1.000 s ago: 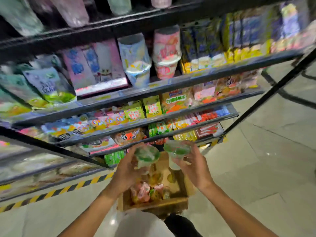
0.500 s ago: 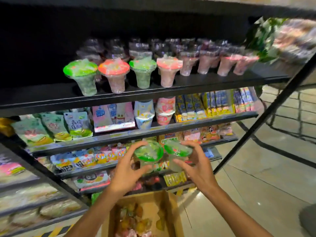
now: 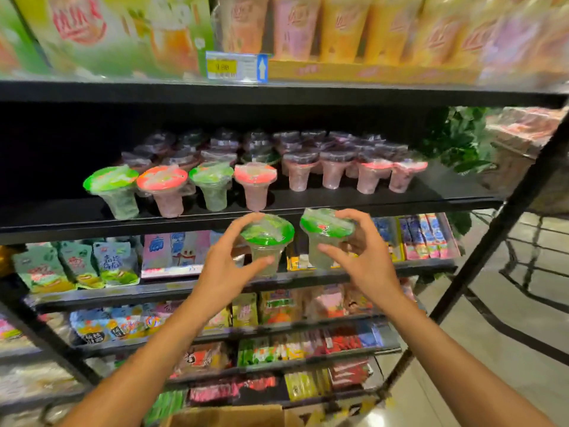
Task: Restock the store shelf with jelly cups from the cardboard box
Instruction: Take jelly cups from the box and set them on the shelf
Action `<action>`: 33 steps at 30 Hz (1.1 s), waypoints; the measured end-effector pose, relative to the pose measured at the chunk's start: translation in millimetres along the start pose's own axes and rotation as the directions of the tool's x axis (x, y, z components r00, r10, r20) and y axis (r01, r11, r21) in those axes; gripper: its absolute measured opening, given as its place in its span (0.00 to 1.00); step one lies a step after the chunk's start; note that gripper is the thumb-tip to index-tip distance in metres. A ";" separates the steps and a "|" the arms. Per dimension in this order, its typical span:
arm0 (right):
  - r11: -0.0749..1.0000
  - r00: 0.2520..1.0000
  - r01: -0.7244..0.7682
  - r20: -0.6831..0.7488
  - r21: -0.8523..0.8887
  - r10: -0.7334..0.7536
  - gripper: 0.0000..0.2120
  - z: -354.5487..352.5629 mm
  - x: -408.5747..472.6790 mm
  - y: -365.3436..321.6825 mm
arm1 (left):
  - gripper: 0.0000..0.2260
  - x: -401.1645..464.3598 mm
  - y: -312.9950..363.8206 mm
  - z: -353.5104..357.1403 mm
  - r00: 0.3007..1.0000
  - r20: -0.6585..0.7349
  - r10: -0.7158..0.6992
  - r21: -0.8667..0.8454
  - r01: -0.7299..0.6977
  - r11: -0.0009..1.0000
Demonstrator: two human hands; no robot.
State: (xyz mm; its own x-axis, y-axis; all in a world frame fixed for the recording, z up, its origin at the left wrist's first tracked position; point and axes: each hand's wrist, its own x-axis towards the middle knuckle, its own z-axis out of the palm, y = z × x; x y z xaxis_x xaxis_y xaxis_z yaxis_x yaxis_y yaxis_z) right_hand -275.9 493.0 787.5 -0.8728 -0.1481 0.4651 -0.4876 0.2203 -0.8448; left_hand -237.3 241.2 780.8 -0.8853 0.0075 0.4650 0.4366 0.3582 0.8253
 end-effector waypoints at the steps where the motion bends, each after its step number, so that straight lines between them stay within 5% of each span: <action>1: 1.000 1.000 0.016 0.013 0.000 -0.016 0.25 -13.4 10.0 2.4 | 0.30 9.4 3.2 12.3 1.000 -0.015 -0.001 0.009 0.001 1.000; 11: 0.995 0.993 0.101 0.052 0.013 -0.101 0.26 -62.6 106.8 38.0 | 0.29 108.7 20.1 91.1 0.967 -0.237 0.095 0.123 -0.067 0.990; 33: 0.997 0.982 0.061 0.184 -0.042 -0.052 0.31 -60.4 141.2 77.6 | 0.30 139.2 -19.9 105.2 0.974 -0.215 0.074 0.286 -0.010 0.958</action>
State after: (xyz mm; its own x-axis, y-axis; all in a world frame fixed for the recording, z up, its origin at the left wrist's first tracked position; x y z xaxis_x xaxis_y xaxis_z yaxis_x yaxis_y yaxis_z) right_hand -438.4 547.4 803.6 -0.8270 -0.3342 0.4520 -0.5403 0.2508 -0.8032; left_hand -386.1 333.3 795.4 -0.7955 -0.1666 0.5825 0.3808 0.6103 0.6946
